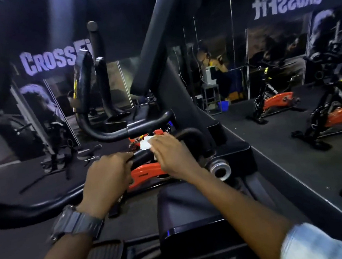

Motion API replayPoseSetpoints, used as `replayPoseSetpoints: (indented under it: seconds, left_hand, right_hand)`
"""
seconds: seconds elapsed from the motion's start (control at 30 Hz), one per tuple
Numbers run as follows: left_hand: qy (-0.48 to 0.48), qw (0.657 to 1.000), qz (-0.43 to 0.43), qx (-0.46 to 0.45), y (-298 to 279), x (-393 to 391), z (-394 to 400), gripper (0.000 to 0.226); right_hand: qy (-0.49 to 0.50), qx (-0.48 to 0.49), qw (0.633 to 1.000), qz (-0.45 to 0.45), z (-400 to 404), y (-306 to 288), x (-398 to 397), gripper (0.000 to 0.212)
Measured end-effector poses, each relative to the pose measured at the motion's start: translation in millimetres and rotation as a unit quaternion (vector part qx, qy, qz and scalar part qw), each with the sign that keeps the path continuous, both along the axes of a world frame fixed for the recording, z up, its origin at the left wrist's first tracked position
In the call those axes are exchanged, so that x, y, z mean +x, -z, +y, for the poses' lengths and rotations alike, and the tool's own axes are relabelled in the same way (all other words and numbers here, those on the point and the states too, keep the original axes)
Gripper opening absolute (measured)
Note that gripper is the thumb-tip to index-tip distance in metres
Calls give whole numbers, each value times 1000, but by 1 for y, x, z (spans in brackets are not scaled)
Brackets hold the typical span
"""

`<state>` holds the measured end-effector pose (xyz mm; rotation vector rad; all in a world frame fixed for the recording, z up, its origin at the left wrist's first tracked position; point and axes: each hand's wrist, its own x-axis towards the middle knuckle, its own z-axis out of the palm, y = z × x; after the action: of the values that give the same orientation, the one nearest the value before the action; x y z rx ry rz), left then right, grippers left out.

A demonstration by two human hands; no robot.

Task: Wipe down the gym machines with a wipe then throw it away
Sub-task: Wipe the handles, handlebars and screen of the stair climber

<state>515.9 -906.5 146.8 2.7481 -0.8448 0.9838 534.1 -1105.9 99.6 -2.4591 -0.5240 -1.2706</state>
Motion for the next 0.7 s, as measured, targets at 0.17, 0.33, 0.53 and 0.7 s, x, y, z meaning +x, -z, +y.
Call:
replayPoseSetpoints:
  seconds: [0.17, 0.33, 0.53, 0.7]
  left_hand:
    - [20, 1000, -2, -10, -2, -5, 3, 33]
    - [12, 999, 3, -35, -1, -5, -2, 27]
    - [33, 999, 2, -18, -5, -6, 0, 27]
    - [34, 999, 4, -7, -5, -1, 2, 29]
  right_hand:
    - [149, 196, 968, 53, -92, 13, 12, 21]
    - [71, 201, 977, -23, -53, 16, 11, 25]
    - [119, 235, 964, -26, -69, 26, 15, 24]
    - [244, 408, 870, 128, -111, 63, 24, 30]
